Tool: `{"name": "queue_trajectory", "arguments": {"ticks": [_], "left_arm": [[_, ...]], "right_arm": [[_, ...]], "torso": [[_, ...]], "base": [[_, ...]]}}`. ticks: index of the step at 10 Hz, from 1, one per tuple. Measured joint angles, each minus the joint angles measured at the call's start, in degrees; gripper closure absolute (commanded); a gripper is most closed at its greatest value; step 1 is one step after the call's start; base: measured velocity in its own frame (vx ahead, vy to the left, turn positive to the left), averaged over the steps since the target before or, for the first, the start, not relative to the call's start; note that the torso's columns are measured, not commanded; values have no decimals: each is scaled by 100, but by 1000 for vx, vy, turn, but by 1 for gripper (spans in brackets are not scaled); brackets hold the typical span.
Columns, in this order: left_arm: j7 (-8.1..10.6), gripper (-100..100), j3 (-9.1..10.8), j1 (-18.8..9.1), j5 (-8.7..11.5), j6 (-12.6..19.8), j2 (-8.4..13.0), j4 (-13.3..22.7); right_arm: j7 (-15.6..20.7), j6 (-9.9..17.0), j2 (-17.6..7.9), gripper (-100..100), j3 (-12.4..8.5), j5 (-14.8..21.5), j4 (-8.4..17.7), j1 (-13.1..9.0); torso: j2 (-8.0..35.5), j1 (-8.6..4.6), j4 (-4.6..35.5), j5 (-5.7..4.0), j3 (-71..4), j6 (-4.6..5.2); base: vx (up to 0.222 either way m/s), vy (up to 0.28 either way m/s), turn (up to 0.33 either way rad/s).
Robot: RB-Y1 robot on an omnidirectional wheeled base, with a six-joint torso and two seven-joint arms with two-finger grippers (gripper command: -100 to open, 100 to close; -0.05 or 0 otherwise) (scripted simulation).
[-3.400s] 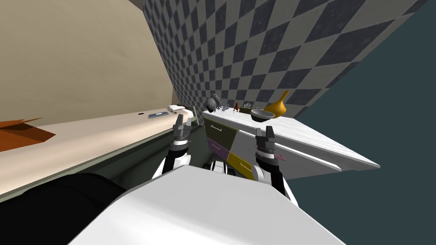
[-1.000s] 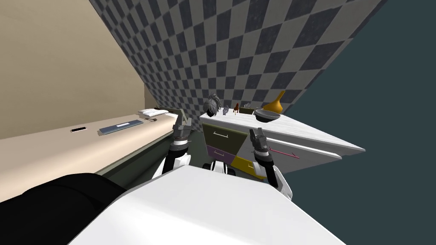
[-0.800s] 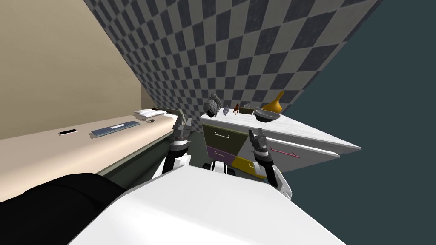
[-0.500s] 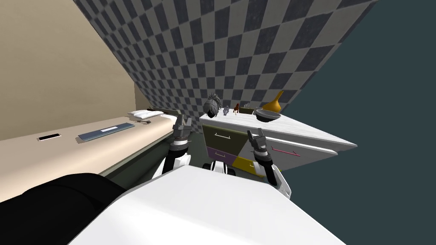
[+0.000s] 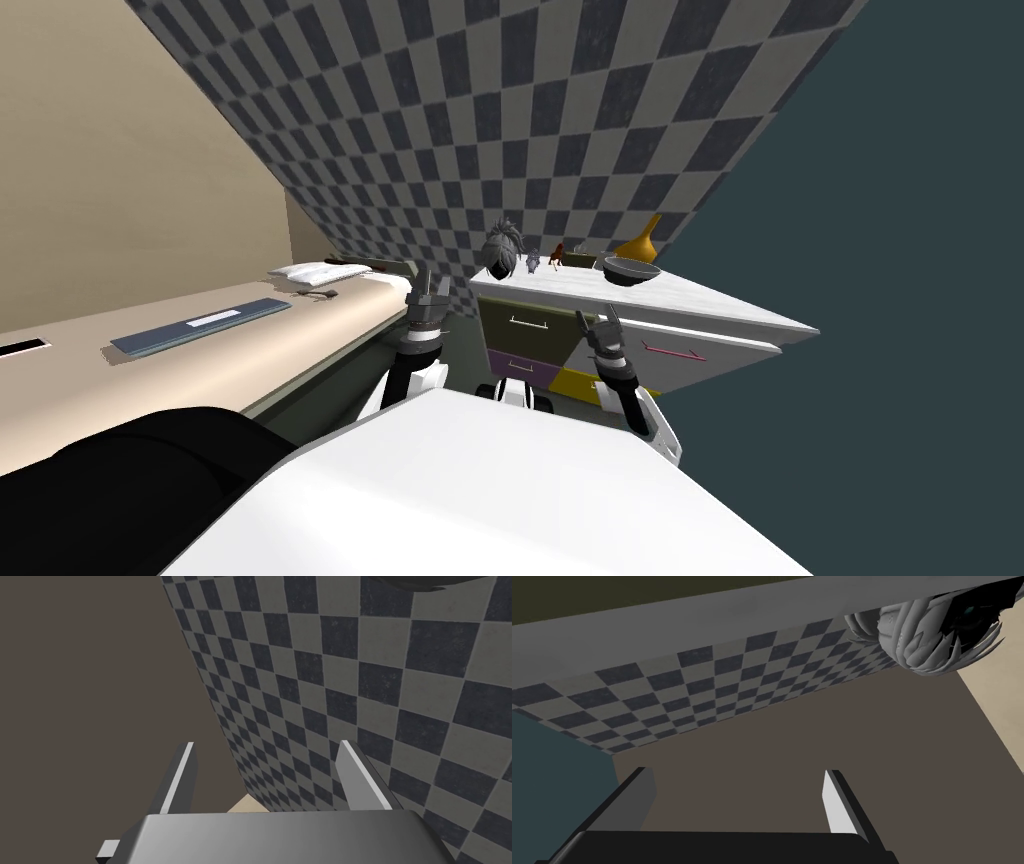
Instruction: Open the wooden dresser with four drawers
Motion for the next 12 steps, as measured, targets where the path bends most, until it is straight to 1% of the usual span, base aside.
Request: {"name": "queue_trajectory", "arguments": {"ticks": [6, 7, 8, 9, 10, 11, 12], "left_arm": [[0, 0, 0, 0, 0, 0, 0, 0], [0, 0, 0, -1, 0, 0, 0, 0], [0, 0, 0, 0, 0, 0, 0, 0], [0, 0, 0, -1, 0, 0, 0, 0], [0, 0, 0, 0, 0, 0, 0, 0], [0, 0, 0, -1, 0, 0, 0, 0], [0, 0, 0, 0, 0, 0, 0, 0]], "right_arm": [[945, -313, 3, -100, -149, 327, 563, -172], [1086, -349, 9, -100, -164, 369, 614, -169], [1248, -431, 24, -100, -194, 444, 769, -201], [1386, -485, 24, -100, -216, 481, 840, -208], [1537, -559, 26, -100, -258, 549, 974, -226], [1669, -603, 32, -100, -277, 590, 1032, -226], [1820, -674, 41, -100, -314, 663, 1167, -239]], "torso": [[-4, 7, -1, 2, -2, 0], [2, 2, 0, 2, 1, -3], [-2, 6, 0, 2, -1, 0], [-1, 1, 0, 2, -1, -3], [-2, 5, -1, 2, -1, 0], [0, 3, 0, 2, 0, -3], [-6, 10, -1, 3, -3, 0]], "base": [[26, 102, -123], [24, 112, -167], [19, 100, -81], [17, 110, -151], [8, 102, -92], [24, 123, -179], [20, 101, -88]]}}
